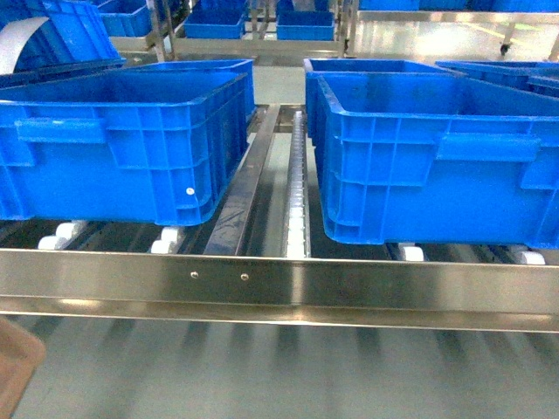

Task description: Place part in tray to right shelf

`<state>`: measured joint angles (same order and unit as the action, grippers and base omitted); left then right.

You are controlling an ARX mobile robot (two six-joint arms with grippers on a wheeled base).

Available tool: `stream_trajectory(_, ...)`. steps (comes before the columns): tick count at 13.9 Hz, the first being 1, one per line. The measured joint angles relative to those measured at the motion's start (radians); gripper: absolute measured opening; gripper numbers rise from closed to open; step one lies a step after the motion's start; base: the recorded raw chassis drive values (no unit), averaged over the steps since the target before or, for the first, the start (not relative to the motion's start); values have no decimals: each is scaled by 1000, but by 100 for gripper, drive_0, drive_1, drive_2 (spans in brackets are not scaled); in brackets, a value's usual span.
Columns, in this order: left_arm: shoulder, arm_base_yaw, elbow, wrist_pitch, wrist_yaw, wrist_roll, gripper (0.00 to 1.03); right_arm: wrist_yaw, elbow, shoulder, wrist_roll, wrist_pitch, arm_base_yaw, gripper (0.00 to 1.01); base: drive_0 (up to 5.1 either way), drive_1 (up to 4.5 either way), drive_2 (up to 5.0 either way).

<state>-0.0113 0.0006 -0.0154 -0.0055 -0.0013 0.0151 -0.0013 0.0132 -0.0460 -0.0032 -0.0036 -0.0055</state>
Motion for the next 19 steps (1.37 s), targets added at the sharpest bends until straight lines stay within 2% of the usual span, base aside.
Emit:
stream_trajectory(14, 1, 0, 0, -3, 1, -4, 14, 2, 0, 41, 0, -1, 0, 2, 0, 0, 0)
stream_trajectory(19, 1, 0, 0, -3, 1, -4, 14, 2, 0, 41, 0, -1, 0, 57, 0, 0, 0)
